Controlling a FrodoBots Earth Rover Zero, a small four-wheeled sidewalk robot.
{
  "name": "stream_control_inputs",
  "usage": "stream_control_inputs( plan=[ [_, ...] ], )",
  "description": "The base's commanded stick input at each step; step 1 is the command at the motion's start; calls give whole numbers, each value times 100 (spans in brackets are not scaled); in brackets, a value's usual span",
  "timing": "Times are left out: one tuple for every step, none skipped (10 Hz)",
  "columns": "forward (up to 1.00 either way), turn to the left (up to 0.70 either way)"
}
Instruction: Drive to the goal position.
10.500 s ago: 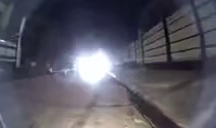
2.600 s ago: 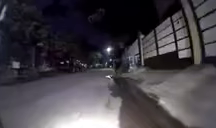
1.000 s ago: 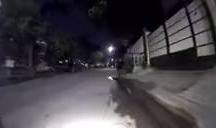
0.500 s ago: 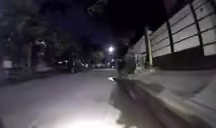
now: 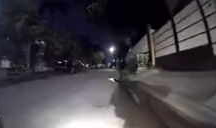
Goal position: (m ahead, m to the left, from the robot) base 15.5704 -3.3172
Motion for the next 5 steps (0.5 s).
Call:
stream_control_inputs(
  plan=[
    [50,0],
    [50,0],
    [50,0],
    [50,0],
    [50,0]
  ],
)
